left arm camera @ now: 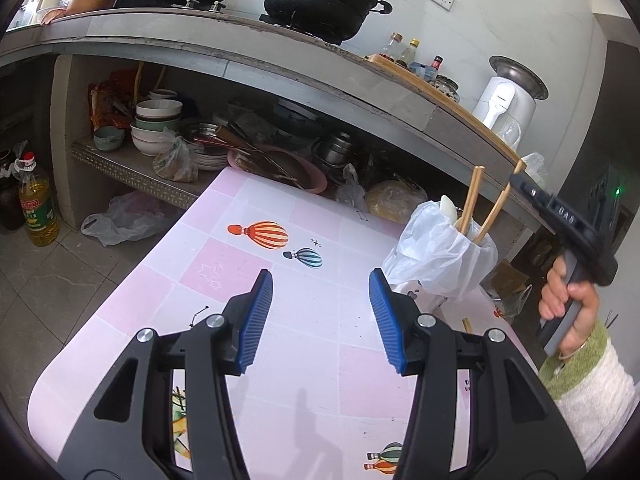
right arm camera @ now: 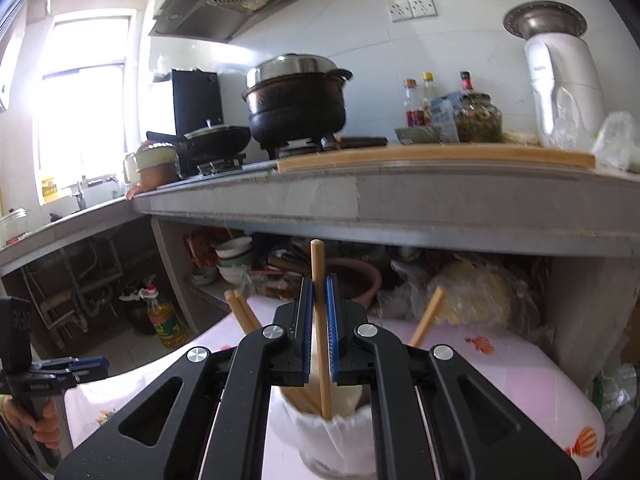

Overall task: Organize utensils
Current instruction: 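Open the right tool over the holder and move both tools to the remaining chopsticks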

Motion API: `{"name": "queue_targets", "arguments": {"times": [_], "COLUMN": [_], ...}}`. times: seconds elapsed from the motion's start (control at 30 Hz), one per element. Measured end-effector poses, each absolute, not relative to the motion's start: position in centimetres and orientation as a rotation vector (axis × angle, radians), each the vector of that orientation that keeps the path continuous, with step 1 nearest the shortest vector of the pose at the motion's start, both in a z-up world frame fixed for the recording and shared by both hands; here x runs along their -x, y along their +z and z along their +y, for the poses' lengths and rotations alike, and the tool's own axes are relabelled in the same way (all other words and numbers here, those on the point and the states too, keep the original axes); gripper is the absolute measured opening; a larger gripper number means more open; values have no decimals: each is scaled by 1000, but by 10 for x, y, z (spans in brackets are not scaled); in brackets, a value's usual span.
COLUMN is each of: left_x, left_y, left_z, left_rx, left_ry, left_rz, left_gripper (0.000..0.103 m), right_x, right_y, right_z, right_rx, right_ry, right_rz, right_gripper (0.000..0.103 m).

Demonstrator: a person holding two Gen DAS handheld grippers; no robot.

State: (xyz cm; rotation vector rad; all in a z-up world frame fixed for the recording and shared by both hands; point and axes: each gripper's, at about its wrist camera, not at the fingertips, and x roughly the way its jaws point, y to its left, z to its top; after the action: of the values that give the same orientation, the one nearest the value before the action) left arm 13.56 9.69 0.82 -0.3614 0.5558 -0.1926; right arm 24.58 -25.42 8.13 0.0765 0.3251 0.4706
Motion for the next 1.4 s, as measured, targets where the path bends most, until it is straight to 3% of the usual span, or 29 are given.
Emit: {"name": "queue_targets", "arguments": {"times": [0.27, 0.47, 0.5, 0.57, 0.67, 0.93, 1.1, 1.4], "left_x": [-128, -123, -122, -120, -120, -127, -128, -122], "left_y": [14, 15, 15, 14, 11, -14, -31, -46], "left_z": [88, 79, 77, 71, 59, 1, -32, -53], "left_rx": [339, 325, 321, 313, 297, 232, 196, 134], "left_ry": [-205, -224, -233, -251, -289, -417, -460, -467], "left_rz": [553, 566, 568, 573, 591, 695, 760, 825], "left_gripper": [48, 49, 50, 52, 54, 55, 55, 55], "right_x": [-250, -227, -218, -201, -169, -132, -136, -153], "right_y": [55, 69, 73, 80, 80, -13, -86, -107], "right_z": [-267, -285, -291, -306, -336, -382, -377, -369], "right_rx": [-133, -178, -184, -200, -243, -340, -381, -388], "right_ry": [447, 455, 449, 425, 377, 198, 154, 182], "right_rz": [422, 405, 395, 378, 374, 680, 891, 950], "right_gripper": [7, 9, 11, 31, 34, 34, 19, 13]}}
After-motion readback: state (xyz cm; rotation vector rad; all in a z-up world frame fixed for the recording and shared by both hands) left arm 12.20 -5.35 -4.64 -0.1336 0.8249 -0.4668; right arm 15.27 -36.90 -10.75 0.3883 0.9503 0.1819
